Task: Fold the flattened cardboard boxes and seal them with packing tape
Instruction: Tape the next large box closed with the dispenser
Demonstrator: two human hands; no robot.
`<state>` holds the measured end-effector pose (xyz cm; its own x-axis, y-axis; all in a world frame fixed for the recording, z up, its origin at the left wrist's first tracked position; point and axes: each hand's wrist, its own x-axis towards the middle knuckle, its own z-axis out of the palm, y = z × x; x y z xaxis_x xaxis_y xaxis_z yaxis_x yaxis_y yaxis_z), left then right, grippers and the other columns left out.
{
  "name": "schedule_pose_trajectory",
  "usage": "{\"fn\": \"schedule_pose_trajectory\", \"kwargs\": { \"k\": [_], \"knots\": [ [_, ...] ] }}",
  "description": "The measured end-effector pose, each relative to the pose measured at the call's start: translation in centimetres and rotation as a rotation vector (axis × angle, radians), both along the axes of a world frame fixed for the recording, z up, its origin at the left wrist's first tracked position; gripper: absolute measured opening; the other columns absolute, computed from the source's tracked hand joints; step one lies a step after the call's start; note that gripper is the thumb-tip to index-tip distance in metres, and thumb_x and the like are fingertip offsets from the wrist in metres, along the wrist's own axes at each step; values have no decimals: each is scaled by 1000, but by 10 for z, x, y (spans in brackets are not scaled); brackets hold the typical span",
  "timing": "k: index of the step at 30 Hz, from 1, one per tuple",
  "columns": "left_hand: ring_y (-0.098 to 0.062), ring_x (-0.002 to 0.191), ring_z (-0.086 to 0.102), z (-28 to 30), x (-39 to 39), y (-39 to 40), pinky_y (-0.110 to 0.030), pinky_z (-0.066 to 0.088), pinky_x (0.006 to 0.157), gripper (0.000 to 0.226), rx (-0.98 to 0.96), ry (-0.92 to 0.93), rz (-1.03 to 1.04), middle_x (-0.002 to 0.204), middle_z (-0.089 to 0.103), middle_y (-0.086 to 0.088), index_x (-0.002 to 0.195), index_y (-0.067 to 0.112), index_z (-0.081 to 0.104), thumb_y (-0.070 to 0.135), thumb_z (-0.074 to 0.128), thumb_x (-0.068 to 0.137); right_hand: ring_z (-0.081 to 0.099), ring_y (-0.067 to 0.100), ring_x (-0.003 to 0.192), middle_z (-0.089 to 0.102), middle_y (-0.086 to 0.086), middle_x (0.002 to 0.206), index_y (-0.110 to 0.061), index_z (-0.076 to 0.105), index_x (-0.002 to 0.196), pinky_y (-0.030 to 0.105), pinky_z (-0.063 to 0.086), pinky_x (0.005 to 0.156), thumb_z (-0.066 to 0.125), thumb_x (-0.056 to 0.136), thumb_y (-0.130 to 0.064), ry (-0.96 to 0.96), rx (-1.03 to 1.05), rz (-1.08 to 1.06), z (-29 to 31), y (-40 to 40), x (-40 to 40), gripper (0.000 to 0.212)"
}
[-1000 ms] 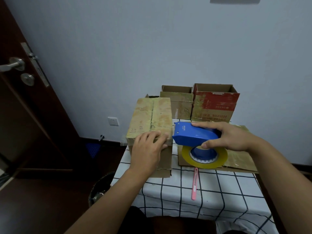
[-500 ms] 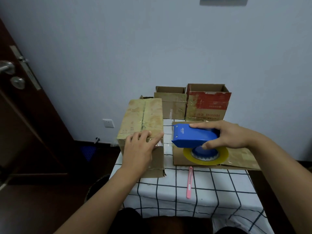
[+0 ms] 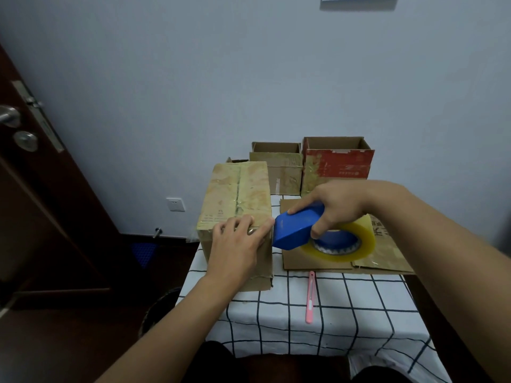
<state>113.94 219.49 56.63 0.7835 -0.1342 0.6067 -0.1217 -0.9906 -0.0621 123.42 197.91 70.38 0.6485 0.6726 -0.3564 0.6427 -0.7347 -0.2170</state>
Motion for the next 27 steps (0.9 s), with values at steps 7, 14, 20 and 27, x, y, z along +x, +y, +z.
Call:
{"fn": "schedule_pose_trajectory", "kwargs": {
  "k": [7, 14, 20, 27],
  "knots": [
    [-24, 102, 54, 6, -1, 0, -41, 39, 84, 50, -25, 82, 12, 112, 57, 0, 139, 41, 45, 30, 62, 93, 51, 18, 102, 43, -7, 117, -48, 46, 140, 33, 45, 90, 73, 80, -40, -62, -158, 9, 18, 24, -8, 66],
    [-25, 91, 57, 11, -4, 0, -40, 41, 78, 39, -23, 71, -1, 102, 58, -1, 129, 38, 54, 28, 64, 92, 54, 18, 113, 56, -10, 131, -41, 49, 140, 40, 50, 93, 69, 77, -49, -178, -252, -46, -46, 9, -18, 66],
    [-25, 108, 51, 20, -7, -5, -41, 36, 90, 49, -40, 190, 34, 121, 54, 0, 145, 43, 35, 34, 50, 99, 49, 11, 101, 54, -10, 135, -48, 36, 146, 33, 50, 86, 64, 80, -53, -220, 155, -303, -76, -24, -28, 71],
    [-28, 120, 42, 21, -8, -7, -43, 31, 99, 61, 60, 268, 62, 134, 41, -7, 148, 50, 16, 29, 46, 100, 55, 12, 104, 56, -11, 130, -47, 42, 143, 31, 49, 86, 75, 77, -53, -90, 676, -604, -129, -29, -57, 75]
  ]
}}
